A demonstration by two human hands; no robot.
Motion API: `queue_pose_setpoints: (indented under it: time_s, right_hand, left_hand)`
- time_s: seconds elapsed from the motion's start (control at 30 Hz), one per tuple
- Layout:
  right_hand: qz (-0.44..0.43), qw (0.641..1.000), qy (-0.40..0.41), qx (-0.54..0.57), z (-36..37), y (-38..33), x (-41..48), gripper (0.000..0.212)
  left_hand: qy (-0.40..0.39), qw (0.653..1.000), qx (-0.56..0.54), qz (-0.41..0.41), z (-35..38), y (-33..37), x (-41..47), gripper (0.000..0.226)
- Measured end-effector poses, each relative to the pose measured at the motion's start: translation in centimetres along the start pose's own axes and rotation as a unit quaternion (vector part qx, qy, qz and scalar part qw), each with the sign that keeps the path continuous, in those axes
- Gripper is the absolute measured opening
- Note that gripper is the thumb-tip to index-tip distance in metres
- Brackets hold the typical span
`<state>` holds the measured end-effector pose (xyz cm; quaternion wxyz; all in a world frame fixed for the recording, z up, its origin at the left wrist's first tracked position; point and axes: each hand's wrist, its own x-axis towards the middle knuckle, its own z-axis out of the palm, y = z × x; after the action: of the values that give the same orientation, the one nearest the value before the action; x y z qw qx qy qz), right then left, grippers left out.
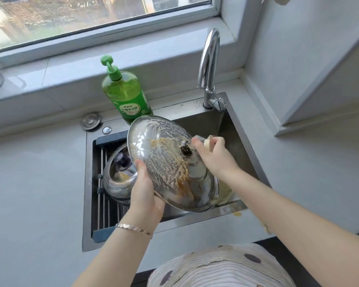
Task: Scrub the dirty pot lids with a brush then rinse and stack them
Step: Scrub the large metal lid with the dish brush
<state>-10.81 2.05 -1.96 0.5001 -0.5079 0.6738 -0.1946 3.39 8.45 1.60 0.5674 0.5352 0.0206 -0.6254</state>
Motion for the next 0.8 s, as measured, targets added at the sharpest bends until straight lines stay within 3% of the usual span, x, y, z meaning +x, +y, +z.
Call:
queue_pose_setpoints:
  time_s: [0.1, 0.3, 0.4, 0.47, 0.6, 0.73, 0.8]
  right_hand:
    - [-0.011, 1.0, -0.021, -0.008, 1.0, 1.1, -0.9, 0.034]
    - [-0.095, 0.994, -0.047, -0.017, 2.8, 1.4, -2.9, 0.034]
    - [-0.015, 0.999, -0.022, 0.018, 2.2, 3.1, -1.4, 0.026]
    - [0.02, 0.998, -0.001, 0.051, 2.1, 3.2, -1.1, 0.031]
    - [-0.087, 0.995, -0.039, 0.02, 2.7, 1.1, -2.8, 0.015]
    - [-0.03, 0.999, 0.016, 0.038, 1.2, 2.4, -1.1, 0.017]
    - [-0.054, 0.998, 0.024, 0.023, 1.5, 2.7, -1.8, 0.014]
  left_hand:
    - [0.014, 1.0, -0.012, -0.015, -0.7, -0.3, 0.2, 0.054]
    - [0.002, 0.999, -0.01, -0.049, -0.9, -0.9, 0.4, 0.055]
    - [0.011, 0.998, -0.011, -0.058, -1.3, -0.4, 0.2, 0.053]
    - [0.012, 0.999, -0.006, -0.051, -1.2, -0.7, 0.0, 0.053]
    - [0.001, 0.999, -0.016, -0.052, -1.0, -0.4, 0.2, 0.059]
    - [-0.006, 0.999, -0.011, -0.043, -1.0, 0.1, -0.4, 0.053]
    - [-0.008, 1.0, 0.005, -0.026, -0.7, -0.2, -0.5, 0.05]
